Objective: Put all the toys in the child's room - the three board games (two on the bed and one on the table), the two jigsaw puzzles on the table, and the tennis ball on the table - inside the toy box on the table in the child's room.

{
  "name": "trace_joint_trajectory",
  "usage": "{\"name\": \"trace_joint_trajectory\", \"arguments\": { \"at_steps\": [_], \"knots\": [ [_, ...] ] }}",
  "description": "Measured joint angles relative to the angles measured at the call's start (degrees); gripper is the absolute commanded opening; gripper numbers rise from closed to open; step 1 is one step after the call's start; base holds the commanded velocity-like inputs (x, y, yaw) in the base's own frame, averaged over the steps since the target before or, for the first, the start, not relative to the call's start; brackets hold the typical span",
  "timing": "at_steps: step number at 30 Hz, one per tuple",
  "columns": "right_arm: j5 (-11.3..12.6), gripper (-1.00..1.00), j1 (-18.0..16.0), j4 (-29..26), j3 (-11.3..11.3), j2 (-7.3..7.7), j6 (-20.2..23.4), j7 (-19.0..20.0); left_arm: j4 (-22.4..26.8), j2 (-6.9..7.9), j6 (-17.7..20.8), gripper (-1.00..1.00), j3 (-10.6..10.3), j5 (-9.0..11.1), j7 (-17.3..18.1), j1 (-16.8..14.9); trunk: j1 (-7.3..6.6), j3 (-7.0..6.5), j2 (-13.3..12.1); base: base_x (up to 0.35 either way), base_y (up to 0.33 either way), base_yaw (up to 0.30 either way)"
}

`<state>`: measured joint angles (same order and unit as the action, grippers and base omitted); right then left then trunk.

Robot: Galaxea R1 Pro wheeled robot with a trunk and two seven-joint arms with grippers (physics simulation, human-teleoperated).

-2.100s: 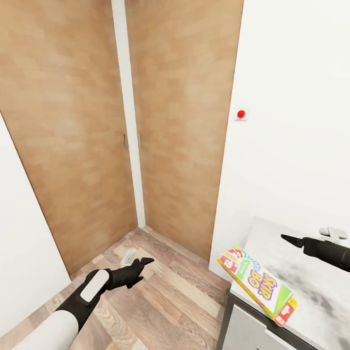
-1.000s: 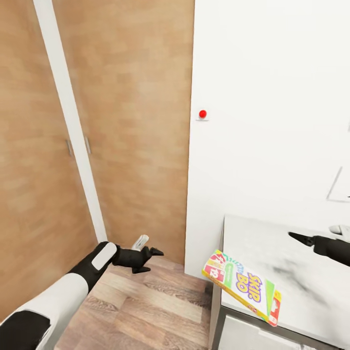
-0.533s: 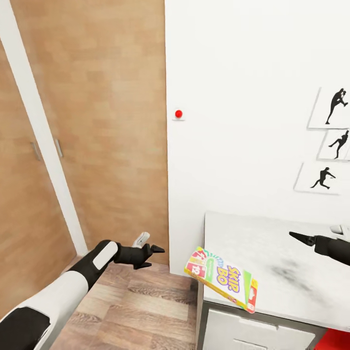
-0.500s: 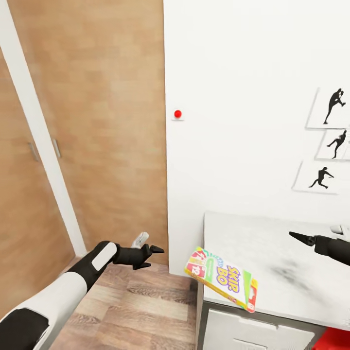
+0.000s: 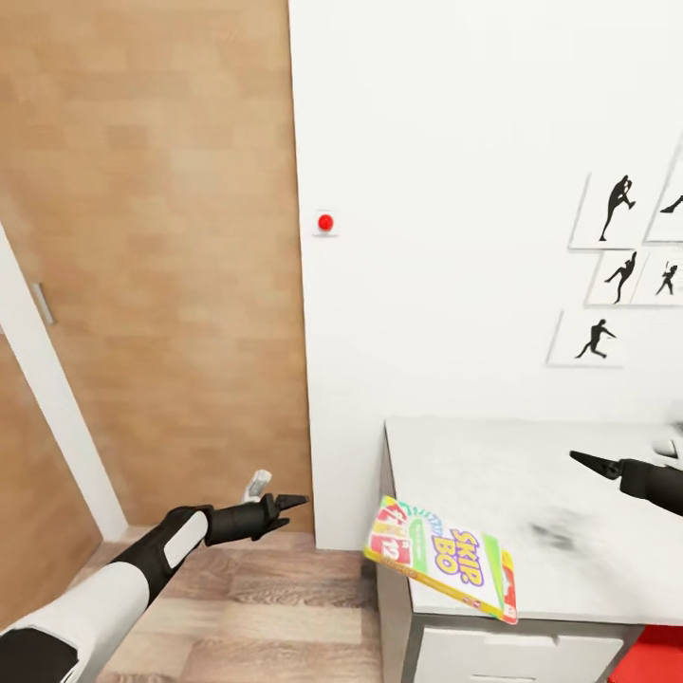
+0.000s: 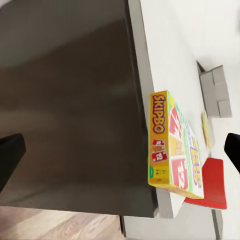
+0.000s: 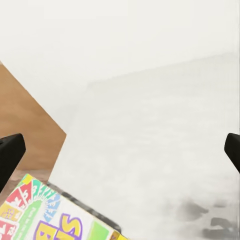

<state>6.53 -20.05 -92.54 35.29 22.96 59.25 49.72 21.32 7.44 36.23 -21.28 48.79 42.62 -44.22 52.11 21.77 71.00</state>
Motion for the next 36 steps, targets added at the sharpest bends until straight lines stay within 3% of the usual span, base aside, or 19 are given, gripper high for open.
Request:
{"name": "trace_joint_trajectory", "arguments": {
  "at_steps": [8,14,21,30,36],
  "knots": [
    [-0.01,1.0,-0.09,-0.01,0.66,0.06,0.01,0.01,-0.54,-1.0,-1.83,1.0,0.0,-0.49,0.35,1.13,0.02,0.0,0.0,0.045,0.041,-0.294],
    [-0.01,1.0,-0.08,-0.01,0.7,0.07,0.01,0.01,-3.96,-1.55,-1.98,1.0,0.03,-0.32,0.79,1.18,0.02,0.0,0.0,0.002,0.002,-0.26],
    [-0.02,1.0,0.49,0.0,0.72,0.06,-0.97,0.04,-4.77,-2.3,-2.12,1.0,0.0,-0.4,0.89,1.19,0.02,0.0,0.0,0.0,0.0,-0.071],
    [-0.01,1.0,0.2,0.0,1.11,0.06,-1.94,0.08,-4.89,-2.35,-2.22,1.0,0.05,-0.33,1.02,1.19,0.02,0.0,0.0,0.0,0.0,-0.03],
    [0.0,1.0,0.06,-0.01,1.21,0.07,-2.4,0.08,-4.52,-2.33,-2.96,1.0,0.07,-0.26,1.05,1.24,0.02,0.0,0.0,0.0,0.0,-0.21]
  ]
}}
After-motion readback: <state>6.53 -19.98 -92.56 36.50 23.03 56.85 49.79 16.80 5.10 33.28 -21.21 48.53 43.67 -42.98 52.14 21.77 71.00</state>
